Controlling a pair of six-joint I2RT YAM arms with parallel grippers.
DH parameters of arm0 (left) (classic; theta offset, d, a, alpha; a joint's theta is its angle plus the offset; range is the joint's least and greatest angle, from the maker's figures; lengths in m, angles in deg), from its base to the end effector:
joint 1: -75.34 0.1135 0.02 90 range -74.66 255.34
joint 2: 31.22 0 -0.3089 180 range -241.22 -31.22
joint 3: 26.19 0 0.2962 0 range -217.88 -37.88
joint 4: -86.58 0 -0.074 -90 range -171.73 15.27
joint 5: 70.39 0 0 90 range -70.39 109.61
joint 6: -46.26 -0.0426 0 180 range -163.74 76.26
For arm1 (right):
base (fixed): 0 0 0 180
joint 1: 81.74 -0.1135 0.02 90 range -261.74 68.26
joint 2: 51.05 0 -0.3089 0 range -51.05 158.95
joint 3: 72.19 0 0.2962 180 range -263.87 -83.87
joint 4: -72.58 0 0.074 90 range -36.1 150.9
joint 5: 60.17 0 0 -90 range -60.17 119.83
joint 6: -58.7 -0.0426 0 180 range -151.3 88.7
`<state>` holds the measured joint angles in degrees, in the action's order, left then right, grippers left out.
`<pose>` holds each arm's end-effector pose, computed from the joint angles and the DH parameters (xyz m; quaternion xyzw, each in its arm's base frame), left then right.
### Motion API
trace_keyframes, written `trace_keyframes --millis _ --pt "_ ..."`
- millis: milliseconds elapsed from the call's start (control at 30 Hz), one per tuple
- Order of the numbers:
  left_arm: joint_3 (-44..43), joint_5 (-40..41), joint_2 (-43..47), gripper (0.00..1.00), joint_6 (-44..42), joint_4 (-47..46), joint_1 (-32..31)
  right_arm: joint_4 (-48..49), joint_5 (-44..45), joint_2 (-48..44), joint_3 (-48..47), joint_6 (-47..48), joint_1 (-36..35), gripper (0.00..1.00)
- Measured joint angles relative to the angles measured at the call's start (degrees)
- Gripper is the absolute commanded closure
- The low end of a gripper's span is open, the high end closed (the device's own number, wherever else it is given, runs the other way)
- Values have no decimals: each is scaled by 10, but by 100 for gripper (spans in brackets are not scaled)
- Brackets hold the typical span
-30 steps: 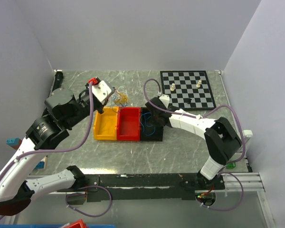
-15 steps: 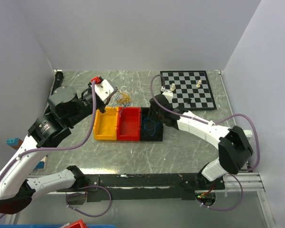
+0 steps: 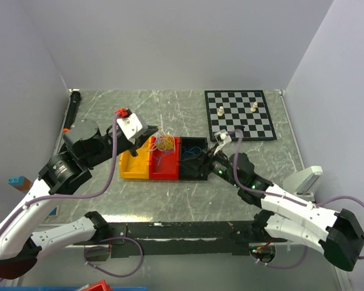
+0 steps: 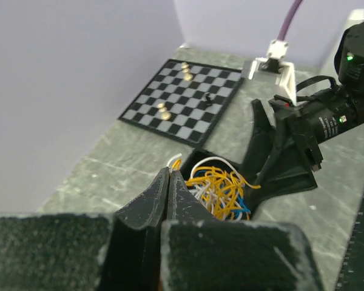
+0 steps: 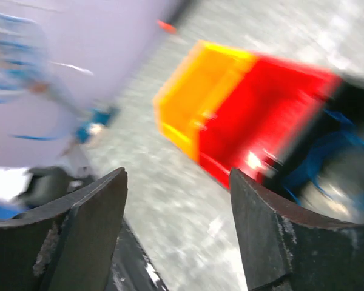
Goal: Untangle the cables
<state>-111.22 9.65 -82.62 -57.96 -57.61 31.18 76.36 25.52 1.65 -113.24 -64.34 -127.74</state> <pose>0.1310 -0.1375 0.5145 0.4026 0.5972 -0.2389 0.6513 0.1632 0.1736 0.2835 -0.1096 0.7458 0.4396 0.4883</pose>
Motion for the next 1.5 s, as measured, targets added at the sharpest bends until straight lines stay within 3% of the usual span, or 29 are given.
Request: trace_keyframes --millis 133,267,533,600,700,867,933,1300,1500 --pt "17 -40 0 99 19 -14 0 160 -30 -18 53 26 -37 18" --pt "21 -87 0 99 29 -30 0 294 -69 20 80 40 -47 18" --pt "10 -140 -10 99 34 -33 0 406 -88 87 72 45 -48 21" --pt "10 -146 -11 99 34 -33 0 413 -84 93 63 49 -48 25" --pt "10 -150 -11 99 34 -33 0 418 -76 100 42 57 -48 40" --pt "3 -153 -14 99 34 -33 0 421 -71 111 22 61 -48 84" --pt "3 -151 -13 99 34 -33 0 415 -72 113 18 59 -48 96" --pt "3 -89 -7 99 27 -68 0 331 -61 77 38 56 -48 100" --pt "3 -15 -2 99 12 -112 0 268 -19 65 55 41 -54 100"
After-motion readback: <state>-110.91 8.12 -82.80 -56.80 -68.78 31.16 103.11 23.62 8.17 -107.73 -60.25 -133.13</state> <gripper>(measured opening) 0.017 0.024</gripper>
